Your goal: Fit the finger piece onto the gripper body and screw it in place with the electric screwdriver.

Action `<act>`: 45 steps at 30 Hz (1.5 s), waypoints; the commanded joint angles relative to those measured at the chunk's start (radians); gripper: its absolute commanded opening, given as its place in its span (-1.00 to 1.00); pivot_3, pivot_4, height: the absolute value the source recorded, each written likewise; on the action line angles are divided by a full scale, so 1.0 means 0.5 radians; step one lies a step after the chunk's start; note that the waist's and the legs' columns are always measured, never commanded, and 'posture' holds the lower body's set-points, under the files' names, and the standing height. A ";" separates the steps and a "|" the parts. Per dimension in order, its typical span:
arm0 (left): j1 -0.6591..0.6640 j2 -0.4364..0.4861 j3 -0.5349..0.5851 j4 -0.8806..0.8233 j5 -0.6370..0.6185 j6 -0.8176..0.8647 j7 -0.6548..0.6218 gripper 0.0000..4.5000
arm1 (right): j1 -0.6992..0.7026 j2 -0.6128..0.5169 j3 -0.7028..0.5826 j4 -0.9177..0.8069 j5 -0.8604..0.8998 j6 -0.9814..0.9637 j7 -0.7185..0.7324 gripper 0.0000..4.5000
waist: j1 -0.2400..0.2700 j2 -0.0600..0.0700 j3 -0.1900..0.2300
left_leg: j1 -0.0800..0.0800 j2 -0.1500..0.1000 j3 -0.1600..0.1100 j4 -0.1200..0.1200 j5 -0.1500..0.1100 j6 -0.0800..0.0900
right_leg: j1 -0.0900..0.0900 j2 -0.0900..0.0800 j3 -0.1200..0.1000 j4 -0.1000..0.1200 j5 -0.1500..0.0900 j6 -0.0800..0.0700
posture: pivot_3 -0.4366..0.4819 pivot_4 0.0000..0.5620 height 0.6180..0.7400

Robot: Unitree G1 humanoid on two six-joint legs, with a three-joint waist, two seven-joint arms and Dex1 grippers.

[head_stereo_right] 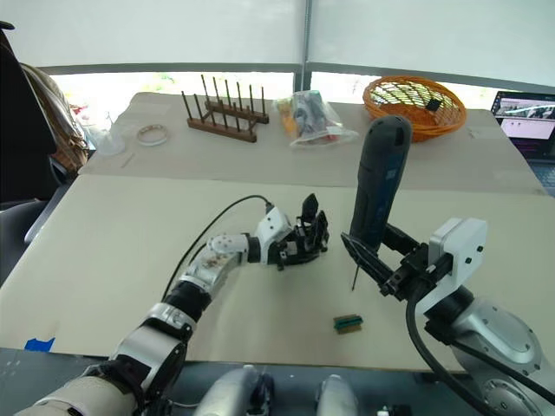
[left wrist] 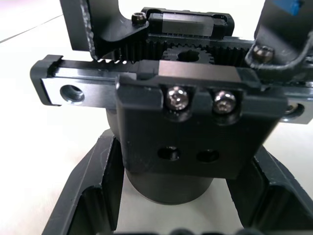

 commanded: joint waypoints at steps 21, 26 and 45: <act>-0.383 -0.070 0.032 0.784 0.153 -0.834 -0.881 0.04 | 0.076 0.049 -0.107 -0.172 0.003 -0.069 -0.035 -0.13 | -0.002 -0.001 0.001 | -0.006 0.000 0.001 0.007 -0.004 0.006 | -0.002 0.000 -0.001 -0.001 0.000 0.000 | -0.05 -0.47 1.00; -0.457 -0.021 0.021 0.847 0.226 -0.523 -0.880 0.51 | 0.035 0.066 -0.076 -0.150 -0.015 -0.065 -0.035 -0.13 | -0.002 -0.001 0.001 | -0.008 0.000 0.000 0.015 -0.009 0.015 | -0.001 0.000 -0.001 0.000 0.001 0.002 | -0.05 -0.47 1.00; 0.483 0.307 0.111 -0.929 0.037 0.372 -0.404 1.00 | 0.024 0.088 -0.061 -0.089 -0.005 -0.052 0.048 -0.13 | -0.033 0.001 -0.001 | -0.007 0.001 -0.003 0.015 -0.007 0.011 | 0.000 0.000 0.000 0.000 0.001 0.003 | -0.05 -0.47 1.00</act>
